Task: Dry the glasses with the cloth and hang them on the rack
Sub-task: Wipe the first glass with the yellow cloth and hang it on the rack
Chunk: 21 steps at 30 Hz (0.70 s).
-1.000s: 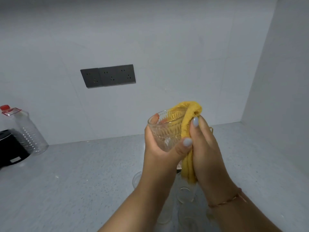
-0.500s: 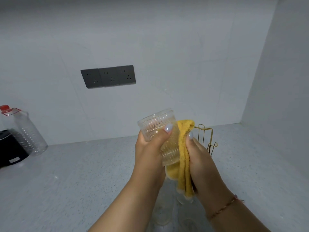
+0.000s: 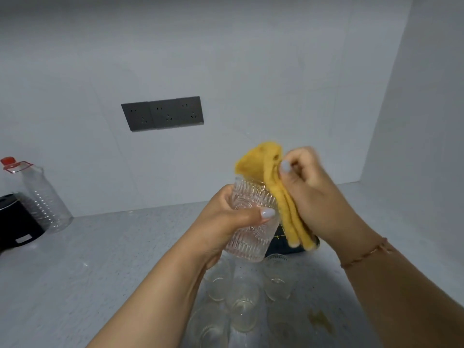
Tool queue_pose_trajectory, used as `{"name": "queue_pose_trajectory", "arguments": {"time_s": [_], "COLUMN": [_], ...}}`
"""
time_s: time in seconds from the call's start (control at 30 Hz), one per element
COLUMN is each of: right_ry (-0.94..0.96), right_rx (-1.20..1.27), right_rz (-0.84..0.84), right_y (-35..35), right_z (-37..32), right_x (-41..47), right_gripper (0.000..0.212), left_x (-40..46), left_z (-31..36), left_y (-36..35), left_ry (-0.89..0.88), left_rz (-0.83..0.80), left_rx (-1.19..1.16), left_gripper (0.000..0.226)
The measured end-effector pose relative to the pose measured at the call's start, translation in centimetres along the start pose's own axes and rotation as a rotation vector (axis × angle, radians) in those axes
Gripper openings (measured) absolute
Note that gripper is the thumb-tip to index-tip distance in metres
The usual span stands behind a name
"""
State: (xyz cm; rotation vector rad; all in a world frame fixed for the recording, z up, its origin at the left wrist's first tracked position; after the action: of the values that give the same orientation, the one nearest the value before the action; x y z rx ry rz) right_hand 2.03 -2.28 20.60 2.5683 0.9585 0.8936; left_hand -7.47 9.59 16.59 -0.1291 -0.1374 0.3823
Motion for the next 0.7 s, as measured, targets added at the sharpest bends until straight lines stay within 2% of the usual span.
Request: {"name": "queue_pose_trajectory", "arguments": {"time_s": [0.07,0.13,0.27,0.33,0.43,0.47,0.53,0.63,0.7], "right_ry": [0.03,0.031,0.086,0.067,0.079,0.086,0.086,0.055,0.154], "right_rx": [0.013,0.074,-0.015,-0.063,-0.135,-0.147,-0.13,0.046,-0.106], "right_rz": [-0.272,-0.481,-0.72,-0.805,-0.894,-0.898,-0.809,-0.519,-0.445], "right_y": [-0.7,-0.3,0.0,-0.6,-1.3,-1.5,-1.3,0.9,2.3], "right_z": [0.4,0.8,0.6,0.5,-0.1,-0.1,0.0,0.6,0.7], "right_x": [-0.7,-1.2,-1.3,-1.0,-1.0,-1.1,-1.2,-0.7,-0.8], "right_gripper": [0.07,0.078,0.073,0.071,0.055,0.048,0.052,0.065,0.071], "left_x": [0.0,-0.1,0.0,0.2,0.2,0.2,0.4,0.6,0.7], "left_z": [0.3,0.2,-0.7,-0.9,-1.6,-1.9,-2.2,-1.7,-1.3], "left_y": [0.3,0.8,1.0,0.5,-0.3,-0.3,0.0,0.8,1.1], "left_ry": [0.015,0.054,0.172,0.228,0.31,0.336,0.363,0.374,0.386], "left_rz": [-0.034,-0.079,-0.171,-0.226,-0.309,-0.323,-0.328,-0.366,-0.391], "left_rx": [-0.002,-0.024,-0.076,-0.09,-0.111,-0.124,-0.182,-0.261,-0.304], "left_gripper": [0.047,0.043,0.04,0.049,0.052,0.056,0.068,0.087,0.086]}}
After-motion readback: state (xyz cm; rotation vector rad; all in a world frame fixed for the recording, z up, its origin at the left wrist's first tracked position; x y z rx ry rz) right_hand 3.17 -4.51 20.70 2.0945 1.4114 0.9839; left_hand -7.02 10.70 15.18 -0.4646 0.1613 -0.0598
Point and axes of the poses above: each hand's wrist, its own x-axis towards the middle knuckle, its own y-axis out of the back of the hand, z = x × y, the point moved 4 cm from there along x, towards the middle knuckle, and after that the axes turned 6 degrees about -x, right-handed, at the moved point
